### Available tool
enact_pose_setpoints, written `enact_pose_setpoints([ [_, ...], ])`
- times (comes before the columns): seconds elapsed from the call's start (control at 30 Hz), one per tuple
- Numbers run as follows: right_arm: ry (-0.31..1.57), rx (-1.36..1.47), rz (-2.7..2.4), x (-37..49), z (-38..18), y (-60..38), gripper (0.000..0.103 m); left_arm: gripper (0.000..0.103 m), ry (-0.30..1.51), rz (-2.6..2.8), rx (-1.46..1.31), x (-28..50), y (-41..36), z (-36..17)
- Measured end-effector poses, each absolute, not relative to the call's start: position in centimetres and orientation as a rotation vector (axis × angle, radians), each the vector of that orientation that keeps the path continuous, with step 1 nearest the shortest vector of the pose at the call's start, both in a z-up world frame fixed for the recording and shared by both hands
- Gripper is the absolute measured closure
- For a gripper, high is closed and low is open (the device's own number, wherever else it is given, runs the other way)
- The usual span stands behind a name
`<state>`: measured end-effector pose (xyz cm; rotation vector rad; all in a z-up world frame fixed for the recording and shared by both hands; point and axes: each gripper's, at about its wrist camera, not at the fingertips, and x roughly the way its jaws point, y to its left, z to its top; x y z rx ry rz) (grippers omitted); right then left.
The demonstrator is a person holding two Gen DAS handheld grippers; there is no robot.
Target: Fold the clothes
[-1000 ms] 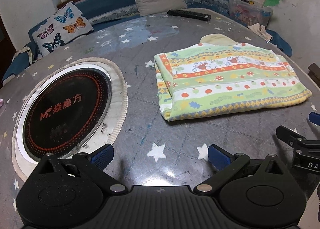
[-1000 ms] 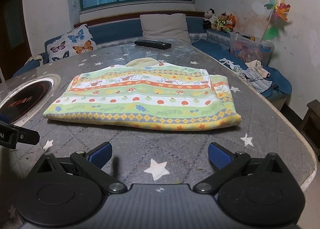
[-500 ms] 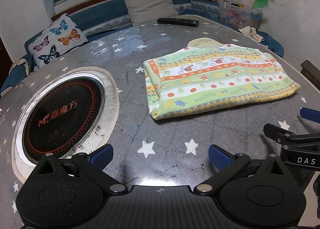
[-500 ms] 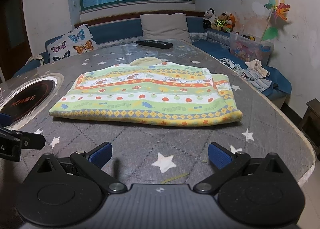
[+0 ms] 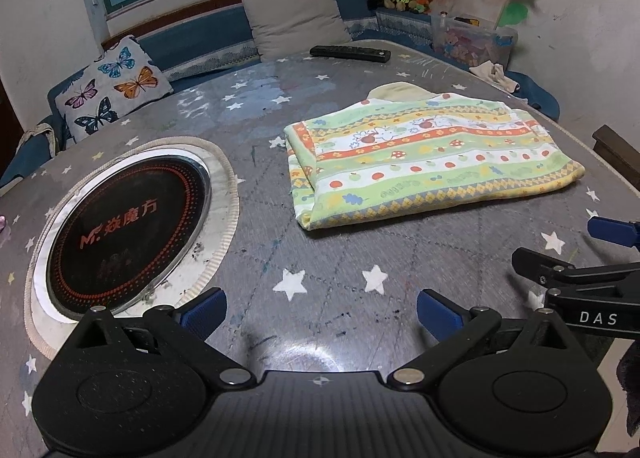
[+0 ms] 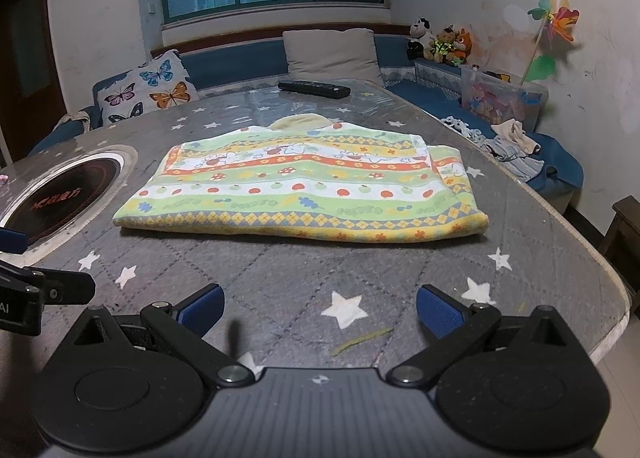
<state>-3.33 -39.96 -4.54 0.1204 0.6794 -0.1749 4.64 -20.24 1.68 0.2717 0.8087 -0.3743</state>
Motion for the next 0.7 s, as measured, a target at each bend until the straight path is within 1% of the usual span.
enact_pose_setpoints([
  [0.7, 0.661, 0.116, -0.171, -4.6, -3.9, -38.3, 0.0, 0.0, 0.766, -0.377, 0.254, 2.6, -19.0, 1.9],
])
